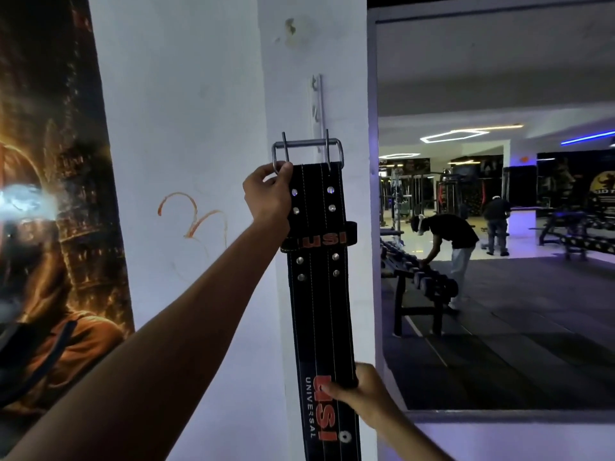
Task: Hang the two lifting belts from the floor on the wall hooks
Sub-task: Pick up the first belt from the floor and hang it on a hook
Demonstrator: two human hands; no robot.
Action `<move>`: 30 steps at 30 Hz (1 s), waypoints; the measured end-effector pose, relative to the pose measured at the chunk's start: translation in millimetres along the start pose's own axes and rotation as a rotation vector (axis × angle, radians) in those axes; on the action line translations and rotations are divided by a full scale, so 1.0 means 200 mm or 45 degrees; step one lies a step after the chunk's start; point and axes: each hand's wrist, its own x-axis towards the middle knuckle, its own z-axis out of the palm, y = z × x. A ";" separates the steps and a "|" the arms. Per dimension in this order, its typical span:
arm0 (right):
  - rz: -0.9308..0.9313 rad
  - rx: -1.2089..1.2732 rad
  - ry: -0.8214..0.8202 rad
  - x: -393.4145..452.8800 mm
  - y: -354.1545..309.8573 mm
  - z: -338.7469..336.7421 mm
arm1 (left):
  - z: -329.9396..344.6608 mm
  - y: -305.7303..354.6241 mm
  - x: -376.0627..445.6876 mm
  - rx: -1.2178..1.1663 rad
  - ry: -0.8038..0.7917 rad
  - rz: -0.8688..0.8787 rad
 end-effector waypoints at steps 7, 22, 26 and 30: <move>-0.224 0.208 0.212 0.14 -0.52 -0.12 | 0.03 0.01 -0.01 -0.005 -0.036 -0.021; -0.005 0.009 0.040 -0.13 -0.11 0.00 | -0.01 0.00 -0.02 0.028 -0.016 -0.038; -0.167 0.078 0.181 -0.02 -0.43 -0.14 | -0.03 0.01 0.00 0.007 -0.018 -0.033; -0.417 0.297 0.454 0.19 -0.88 -0.31 | -0.02 0.00 -0.03 -0.002 -0.053 -0.024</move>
